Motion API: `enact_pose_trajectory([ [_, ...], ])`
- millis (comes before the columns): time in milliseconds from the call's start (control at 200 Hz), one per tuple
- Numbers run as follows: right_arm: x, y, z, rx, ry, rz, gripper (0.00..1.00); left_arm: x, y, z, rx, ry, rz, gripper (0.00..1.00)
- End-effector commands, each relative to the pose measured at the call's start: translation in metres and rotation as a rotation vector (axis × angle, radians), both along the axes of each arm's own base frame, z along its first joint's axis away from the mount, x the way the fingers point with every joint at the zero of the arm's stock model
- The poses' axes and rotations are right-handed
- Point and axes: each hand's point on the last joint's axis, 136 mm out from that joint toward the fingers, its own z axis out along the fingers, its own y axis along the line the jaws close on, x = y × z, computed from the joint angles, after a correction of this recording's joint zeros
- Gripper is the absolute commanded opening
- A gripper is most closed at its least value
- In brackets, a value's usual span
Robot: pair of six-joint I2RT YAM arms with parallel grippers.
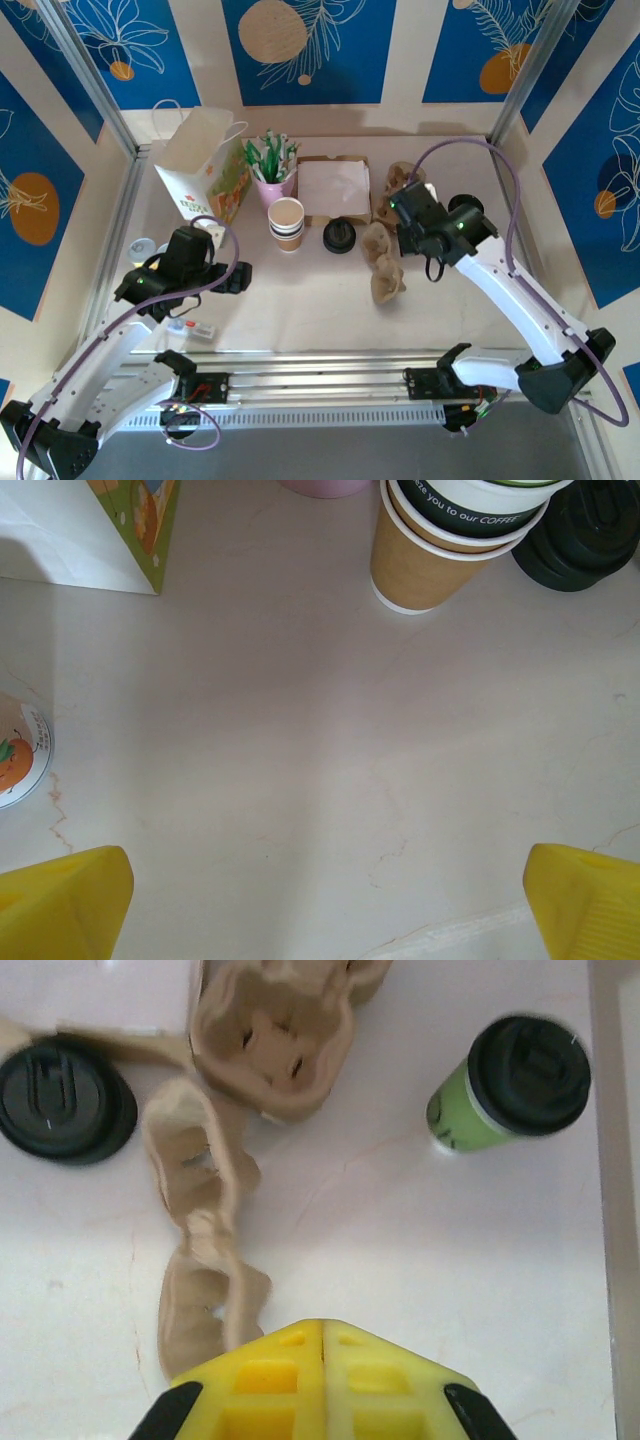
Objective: Pack the takeout coffee
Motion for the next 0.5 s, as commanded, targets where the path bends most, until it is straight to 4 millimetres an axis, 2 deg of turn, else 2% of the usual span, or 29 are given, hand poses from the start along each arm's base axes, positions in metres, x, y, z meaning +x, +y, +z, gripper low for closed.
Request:
enact_pose_trajectory([
  [0, -0.02, 0.003, -0.028, 0.016, 0.077, -0.023, 0.0, 0.0, 0.0, 0.0, -0.007, -0.004, -0.009, 1.0],
  [65, -0.026, 0.013, -0.043, 0.066, 0.124, -0.01, 0.05, 0.0, 0.0, 0.0, -0.007, -0.004, -0.009, 1.0],
  [155, -0.029, 0.024, -0.055, 0.128, 0.166, -0.007, 0.24, 0.0, 0.0, 0.0, -0.004, -0.002, -0.006, 1.0],
  [210, -0.031, 0.03, -0.058, 0.159, 0.182, -0.018, 0.29, 0.0, 0.0, -0.001, -0.003, -0.001, -0.007, 1.0],
  [320, -0.033, 0.041, -0.069, 0.216, 0.21, -0.026, 0.31, 0.0, 0.0, -0.001, -0.002, 0.0, -0.006, 1.0],
  [495, -0.031, 0.05, -0.103, 0.172, 0.268, -0.031, 0.3, 0.0, 0.001, -0.001, -0.001, -0.002, -0.004, 1.0],
])
